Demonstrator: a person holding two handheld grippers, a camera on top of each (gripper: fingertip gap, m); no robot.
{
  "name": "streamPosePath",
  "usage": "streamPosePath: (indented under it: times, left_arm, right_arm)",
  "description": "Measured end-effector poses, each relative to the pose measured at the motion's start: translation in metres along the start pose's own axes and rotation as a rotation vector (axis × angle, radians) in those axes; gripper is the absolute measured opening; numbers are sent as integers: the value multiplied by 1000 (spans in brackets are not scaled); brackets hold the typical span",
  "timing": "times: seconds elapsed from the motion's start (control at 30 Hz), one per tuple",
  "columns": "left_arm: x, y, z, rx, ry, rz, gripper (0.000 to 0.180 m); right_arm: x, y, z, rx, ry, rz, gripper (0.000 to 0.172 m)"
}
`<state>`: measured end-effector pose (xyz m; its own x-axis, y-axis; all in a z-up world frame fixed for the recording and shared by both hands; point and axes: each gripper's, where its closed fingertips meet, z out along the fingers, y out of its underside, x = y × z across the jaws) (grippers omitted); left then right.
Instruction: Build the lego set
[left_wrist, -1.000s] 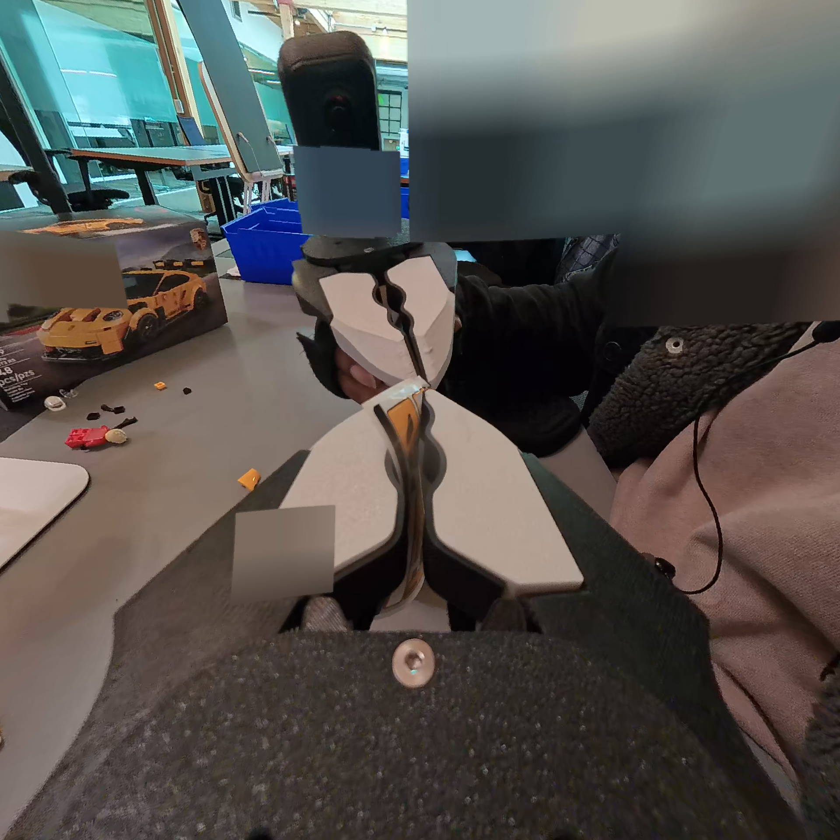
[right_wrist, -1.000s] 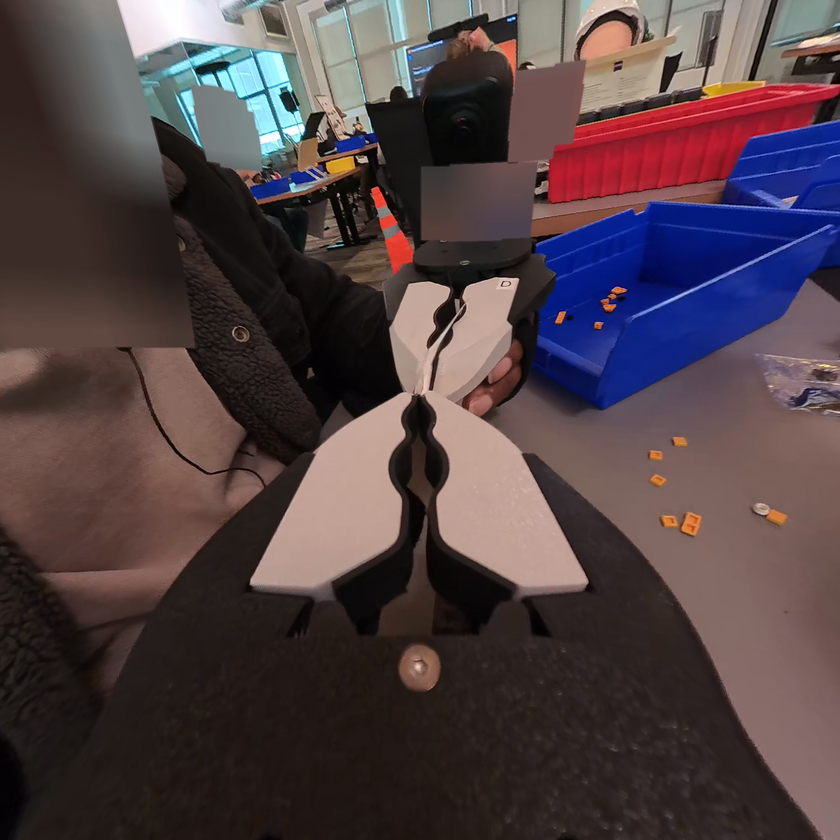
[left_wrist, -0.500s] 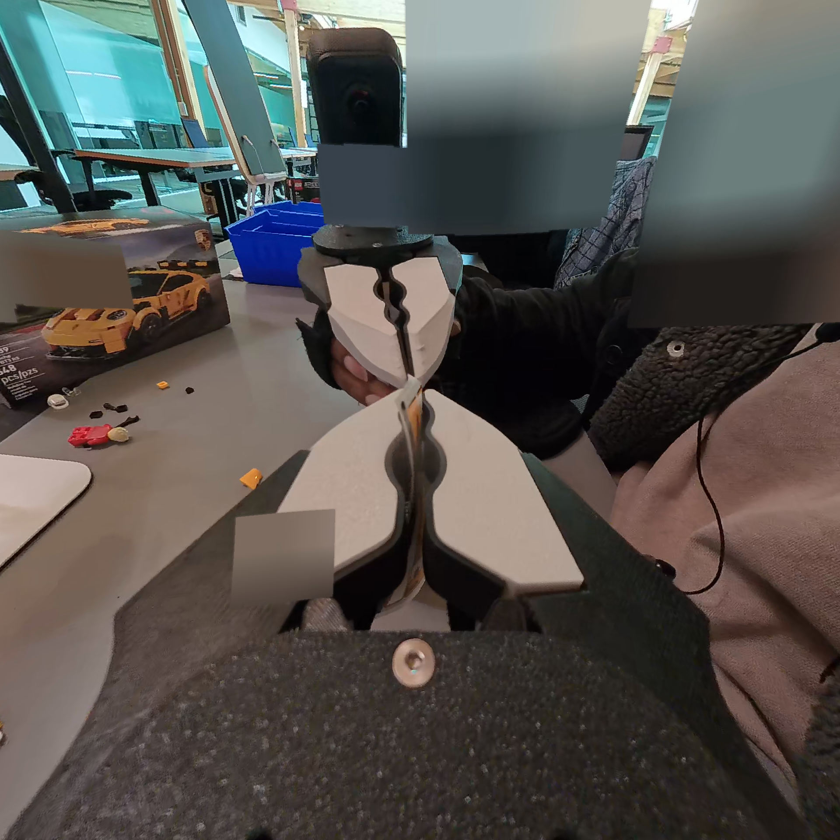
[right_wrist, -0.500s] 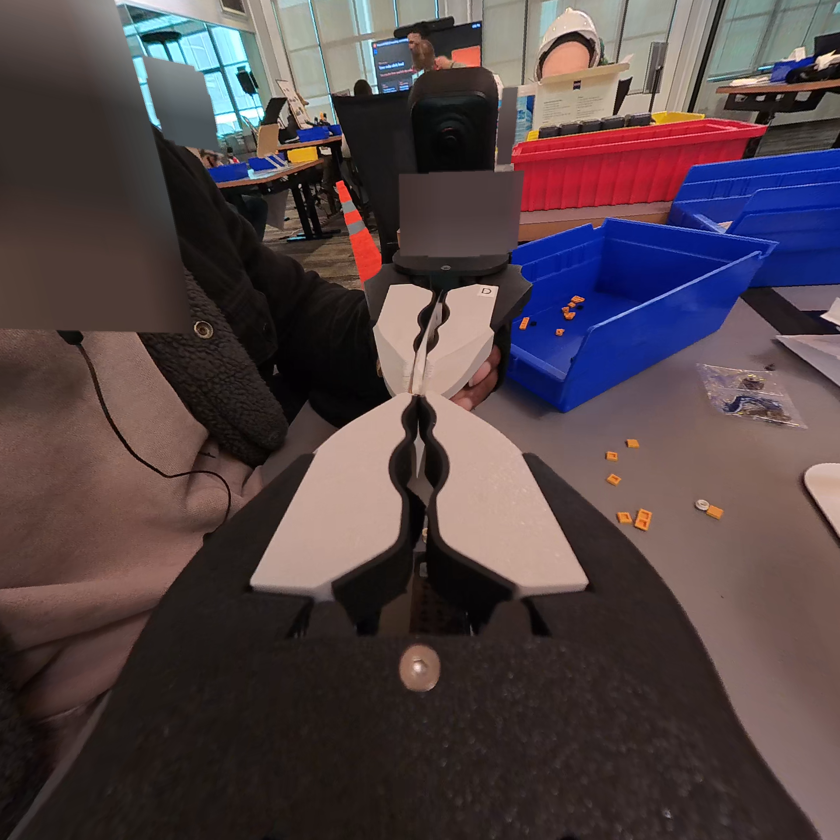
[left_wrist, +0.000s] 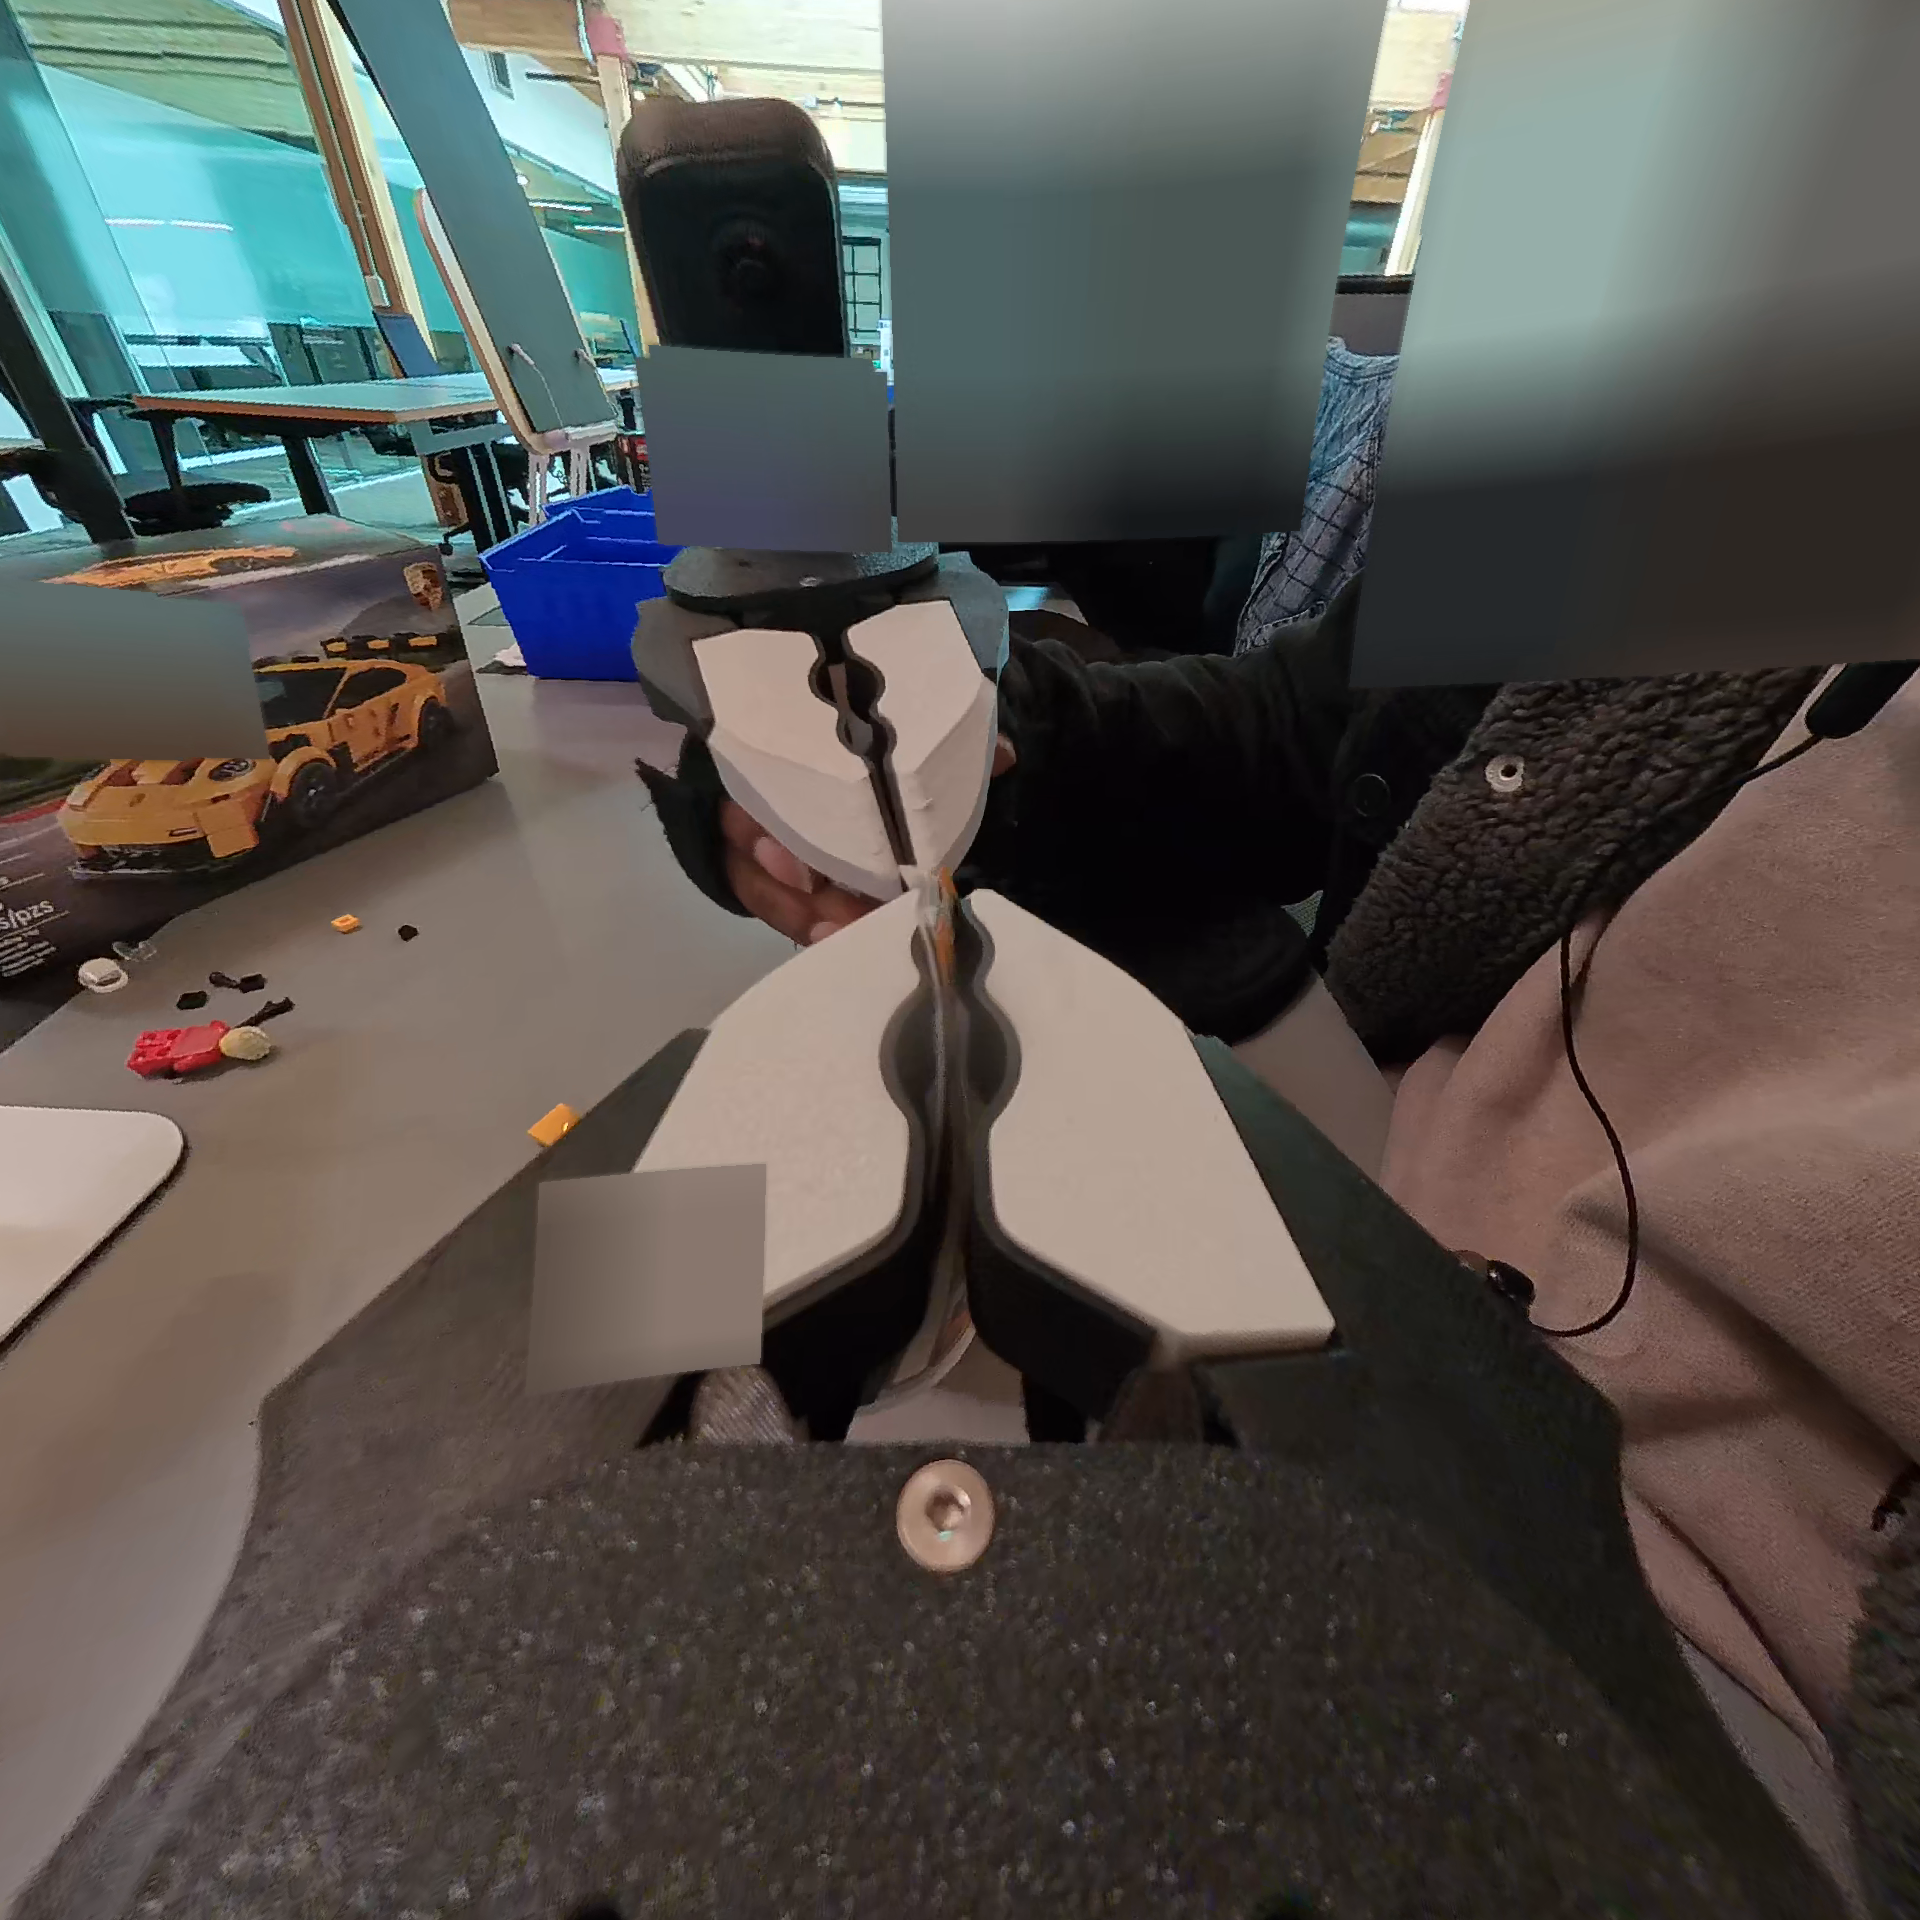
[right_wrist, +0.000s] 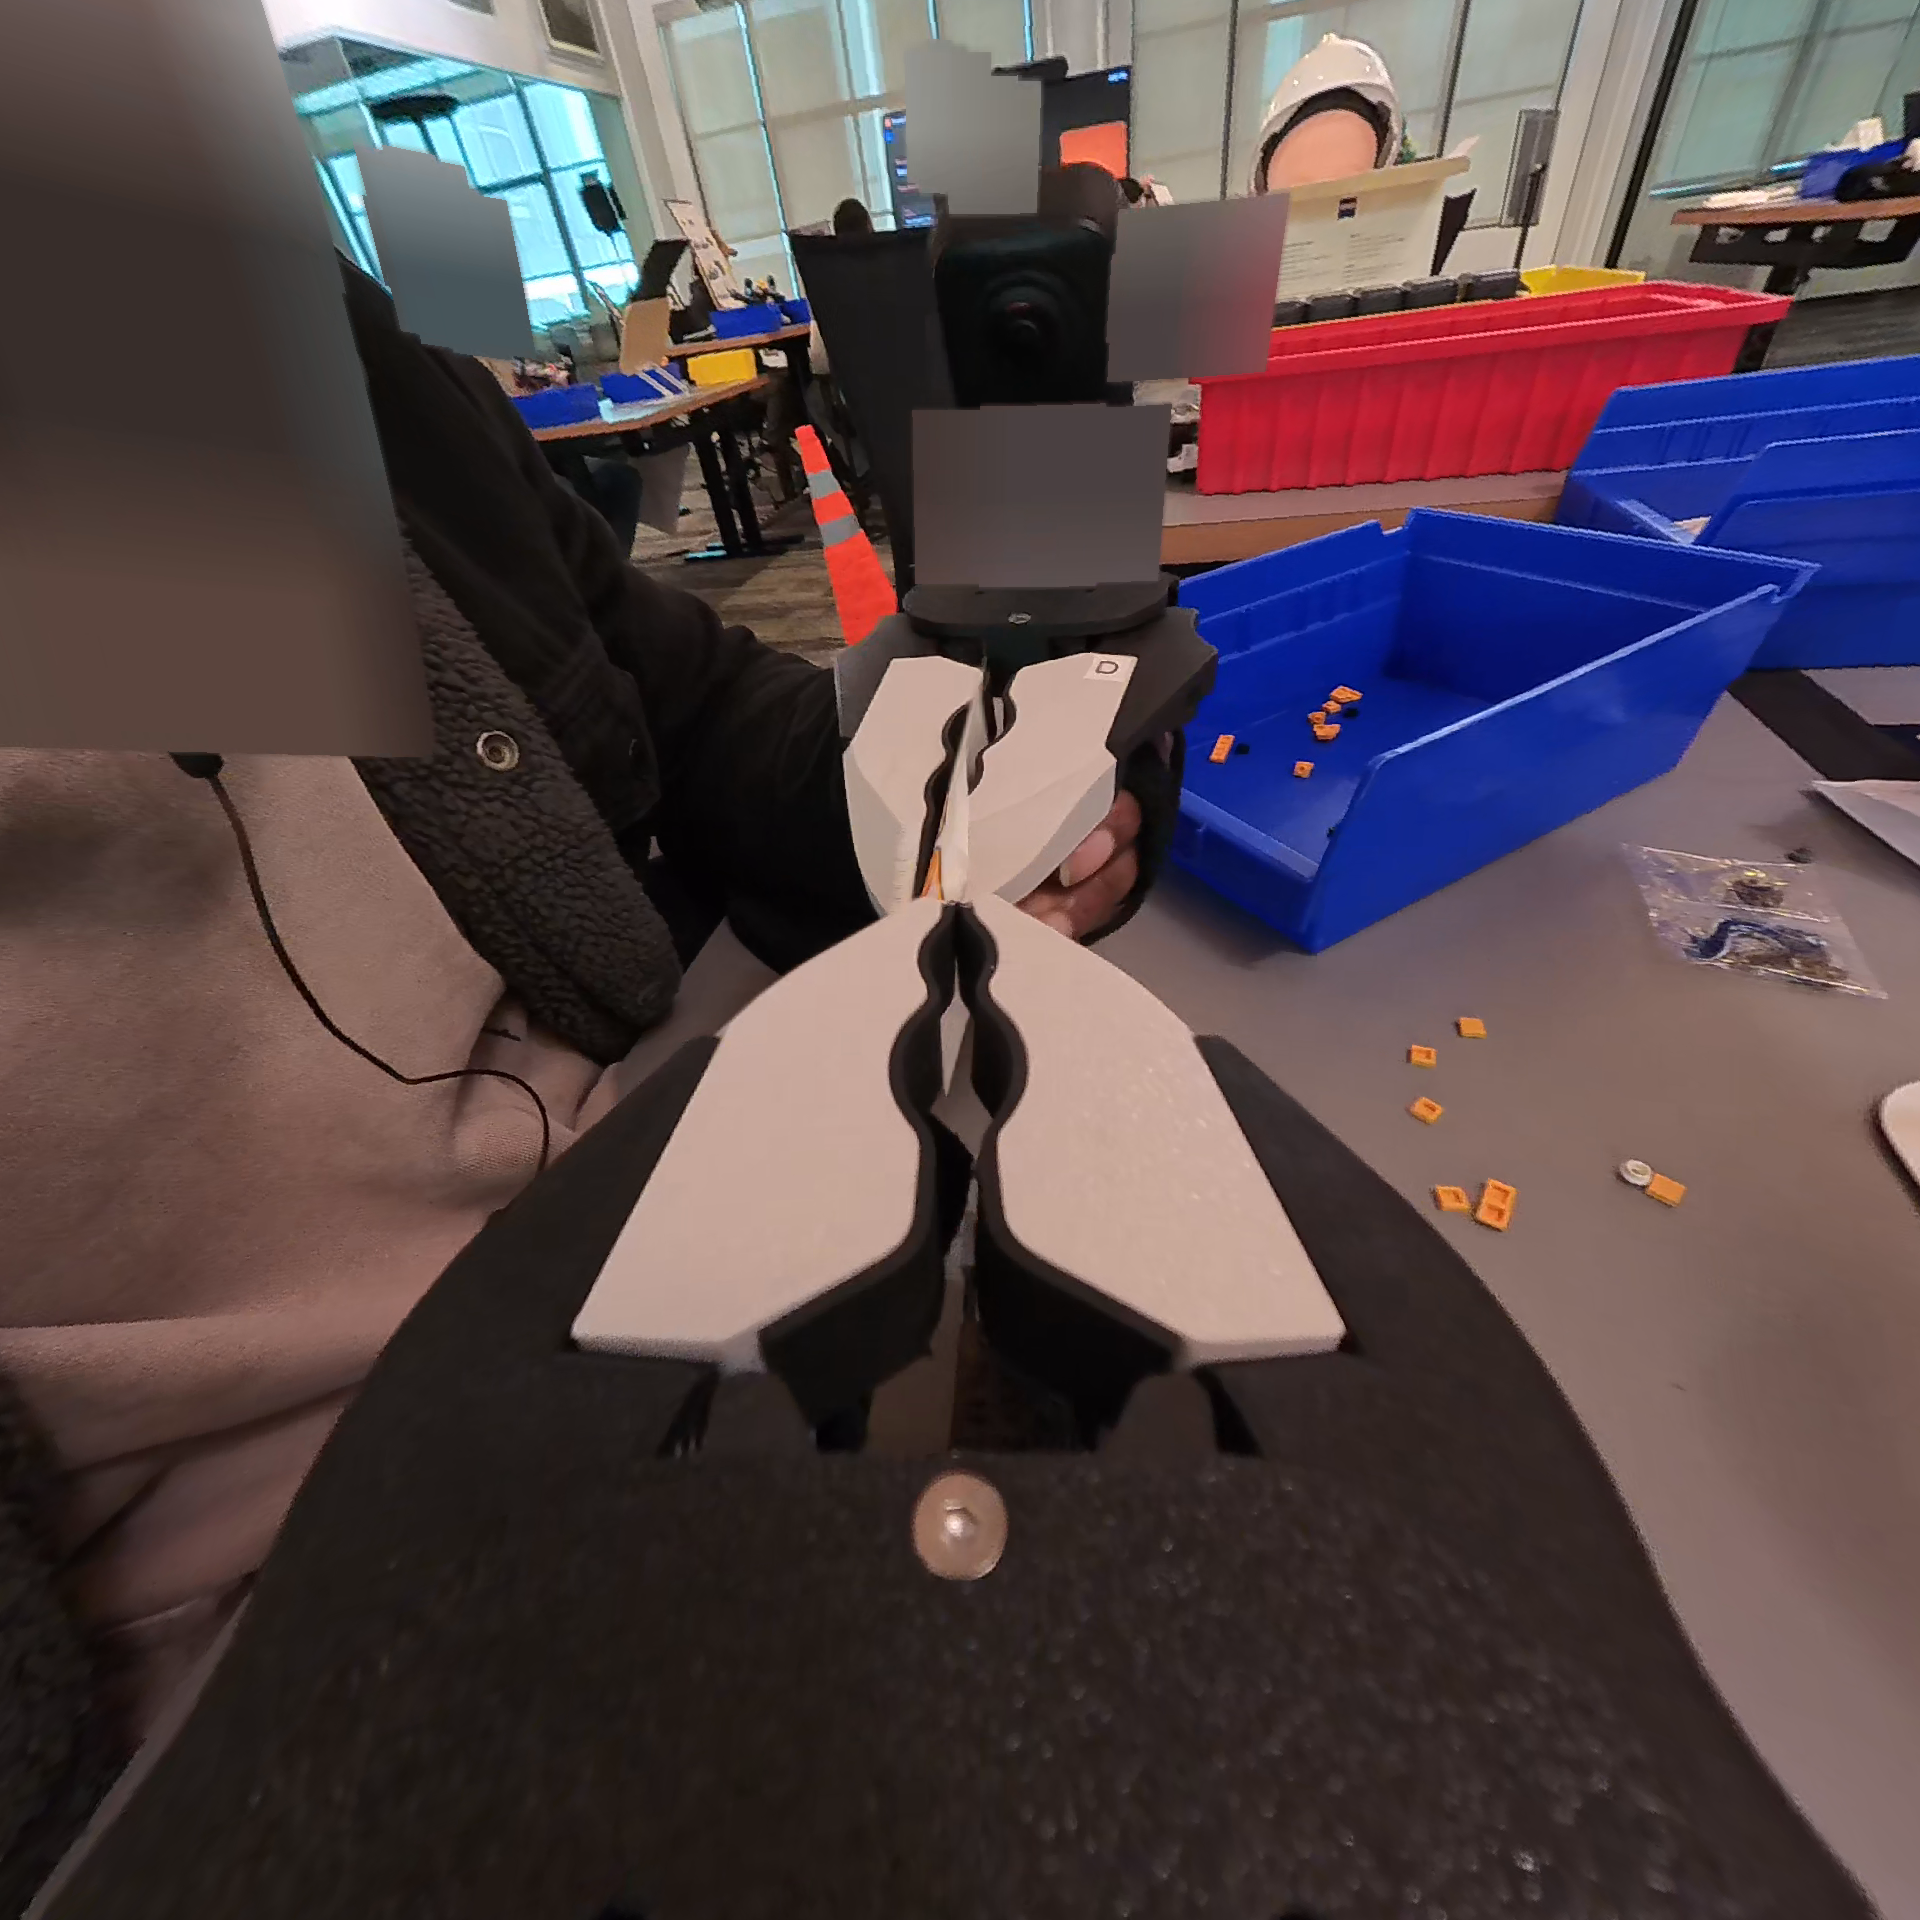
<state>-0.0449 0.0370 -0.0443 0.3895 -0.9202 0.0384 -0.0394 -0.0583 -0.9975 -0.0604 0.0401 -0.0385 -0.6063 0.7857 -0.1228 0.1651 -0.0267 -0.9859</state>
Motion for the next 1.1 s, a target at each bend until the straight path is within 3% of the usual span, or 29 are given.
streamPosePath:
  times: [0.4, 0.67, 1.1]
  left_arm:
    - [-17, 0, -4, -12, -99, -11, 0]
    - [-25, 3, -6, -27, -155, 0, 0]
    - [-23, 8, -2, -70, -163, 61, 0]
  right_arm:
    - [12, -13, -12, 42, 104, -74, 6]
    - [13, -1, -3, -107, 194, -205, 14]
    - [16, 5, 0, -132, 202, -190, 0]
